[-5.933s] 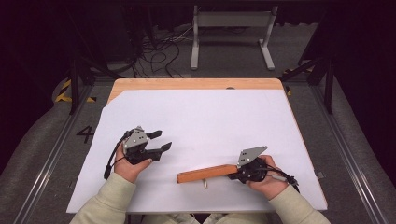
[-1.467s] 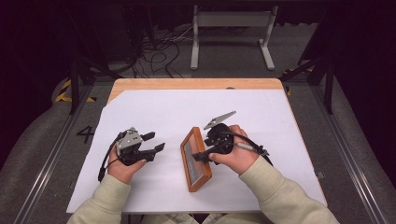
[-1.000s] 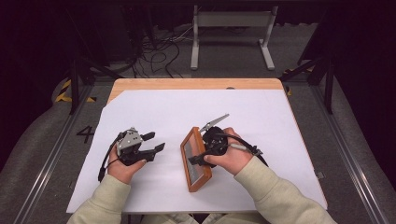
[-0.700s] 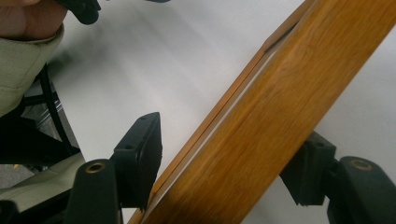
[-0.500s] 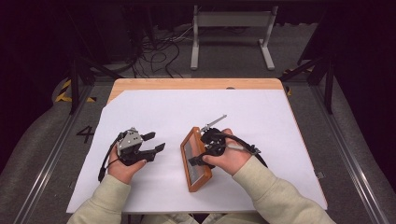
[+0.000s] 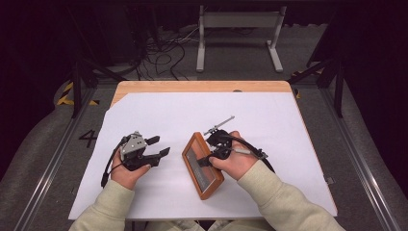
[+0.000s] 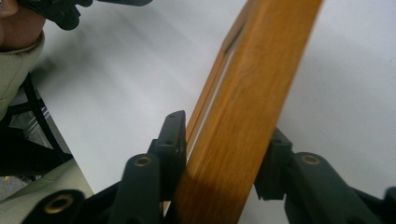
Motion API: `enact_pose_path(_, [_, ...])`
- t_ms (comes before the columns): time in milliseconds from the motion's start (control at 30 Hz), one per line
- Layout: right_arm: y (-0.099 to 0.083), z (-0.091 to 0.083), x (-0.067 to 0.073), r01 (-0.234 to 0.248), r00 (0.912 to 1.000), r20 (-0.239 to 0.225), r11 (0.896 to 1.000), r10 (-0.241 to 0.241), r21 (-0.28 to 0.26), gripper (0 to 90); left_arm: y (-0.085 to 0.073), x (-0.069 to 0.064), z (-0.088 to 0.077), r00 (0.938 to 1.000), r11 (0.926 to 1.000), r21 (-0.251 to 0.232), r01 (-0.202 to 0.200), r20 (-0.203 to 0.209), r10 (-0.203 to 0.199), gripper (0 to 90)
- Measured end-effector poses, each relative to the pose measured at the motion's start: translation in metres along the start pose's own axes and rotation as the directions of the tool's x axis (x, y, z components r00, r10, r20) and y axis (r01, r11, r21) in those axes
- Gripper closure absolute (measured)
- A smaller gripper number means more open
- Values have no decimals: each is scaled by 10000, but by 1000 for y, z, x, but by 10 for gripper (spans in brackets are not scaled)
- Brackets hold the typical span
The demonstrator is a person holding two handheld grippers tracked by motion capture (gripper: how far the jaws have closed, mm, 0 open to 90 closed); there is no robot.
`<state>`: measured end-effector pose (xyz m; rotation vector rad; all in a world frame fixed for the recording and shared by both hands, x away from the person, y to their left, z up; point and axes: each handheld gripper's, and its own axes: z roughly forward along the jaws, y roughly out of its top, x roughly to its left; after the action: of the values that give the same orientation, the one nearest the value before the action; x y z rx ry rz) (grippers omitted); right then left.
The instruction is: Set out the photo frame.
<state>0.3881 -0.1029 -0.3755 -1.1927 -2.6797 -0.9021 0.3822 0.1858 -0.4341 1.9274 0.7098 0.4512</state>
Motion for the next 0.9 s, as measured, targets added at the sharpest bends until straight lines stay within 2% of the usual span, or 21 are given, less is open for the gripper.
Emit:
enact_pose_path(167, [0, -1, -1, 29, 10000, -40, 10000, -29, 84, 655, 0, 1, -1, 10000, 10000, 9, -28, -35, 28, 401])
enact_pose_path(367, [0, -4, -4, 12, 9994, -360, 9998, -5, 205, 682, 0, 1, -1, 10000, 10000, -23, 23, -40, -23, 401])
enact_pose_path(467, [0, -6, -4, 169, 9986, -499, 9996, -157, 238, 704, 0, 2, -2, 10000, 10000, -37, 31, -65, -31, 402])
enact_pose_path(533, [1, -9, -3, 656, 9972, -371, 9975, -646, 263, 707, 0, 2, -2, 10000, 10000, -35, 19, -60, -19, 402])
enact_pose_path(700, [4, -21, -7, 1029, 9938, -436, 9945, -1019, 206, 707, 0, 2, -2, 10000, 10000, -35, 17, -74, -17, 402])
enact_pose_path(900, [11, -42, -13, 1898, 9809, -438, 9818, -1894, 35, 707, 0, 2, -2, 9999, 10000, -35, 52, -97, -53, 402])
